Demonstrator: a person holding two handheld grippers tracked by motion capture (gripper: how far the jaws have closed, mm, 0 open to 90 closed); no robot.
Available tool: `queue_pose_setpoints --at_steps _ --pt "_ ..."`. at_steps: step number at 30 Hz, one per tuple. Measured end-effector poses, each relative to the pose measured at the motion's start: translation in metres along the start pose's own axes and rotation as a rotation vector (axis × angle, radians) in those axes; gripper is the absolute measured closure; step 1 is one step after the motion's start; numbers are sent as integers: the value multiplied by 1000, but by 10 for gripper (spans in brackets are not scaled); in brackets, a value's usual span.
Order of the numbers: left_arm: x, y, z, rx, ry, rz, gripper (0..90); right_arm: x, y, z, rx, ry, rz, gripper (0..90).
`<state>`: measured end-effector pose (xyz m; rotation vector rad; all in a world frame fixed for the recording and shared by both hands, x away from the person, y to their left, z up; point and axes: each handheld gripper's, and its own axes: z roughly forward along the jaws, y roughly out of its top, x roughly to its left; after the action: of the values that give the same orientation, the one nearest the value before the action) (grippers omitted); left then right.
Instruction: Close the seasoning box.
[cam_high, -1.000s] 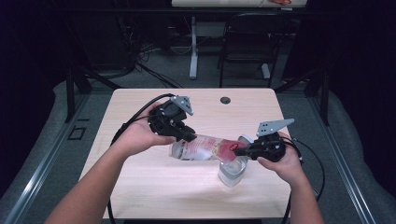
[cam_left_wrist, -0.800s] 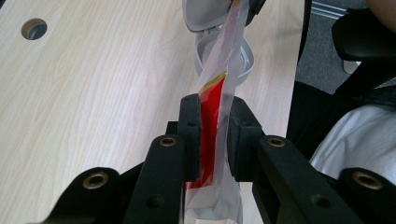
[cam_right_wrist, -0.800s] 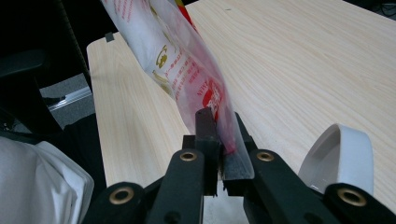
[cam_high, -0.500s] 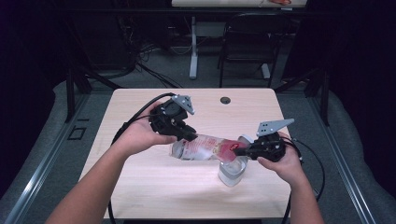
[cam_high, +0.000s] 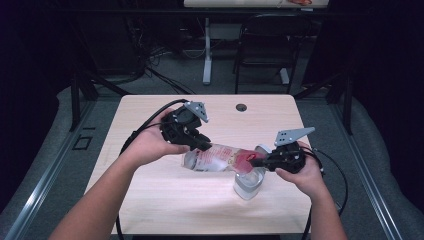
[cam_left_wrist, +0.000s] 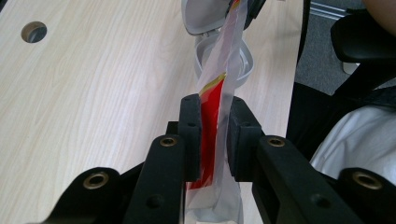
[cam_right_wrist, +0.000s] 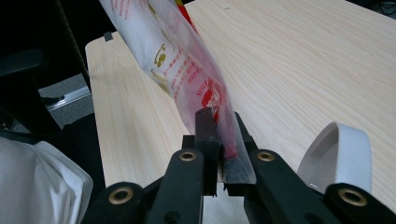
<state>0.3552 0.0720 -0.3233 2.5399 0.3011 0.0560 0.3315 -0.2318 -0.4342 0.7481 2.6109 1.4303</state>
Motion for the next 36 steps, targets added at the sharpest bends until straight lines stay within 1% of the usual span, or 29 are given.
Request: queue_pose_setpoints --at_steps 18,20,21,24,28,30,36 --pt "0 2 0 -2 2 8 790 0 0 1 4 1 -3 876" --pt "-1 2 0 -6 4 6 796 1 0 0 -1 -5 -13 882" --pt "-1 2 0 -7 -1 6 800 1 0 0 -2 -8 -15 884" --pt "-2 3 0 -4 -3 20 824 1 0 0 -1 -10 -12 885" --pt "-1 4 0 -4 -3 19 841 1 0 0 -3 -8 -9 887" --pt "-1 4 0 -6 -4 12 846 0 0 0 -5 -4 -7 888" --pt "-2 4 0 0 -7 20 863 0 0 0 -4 -4 -6 886"
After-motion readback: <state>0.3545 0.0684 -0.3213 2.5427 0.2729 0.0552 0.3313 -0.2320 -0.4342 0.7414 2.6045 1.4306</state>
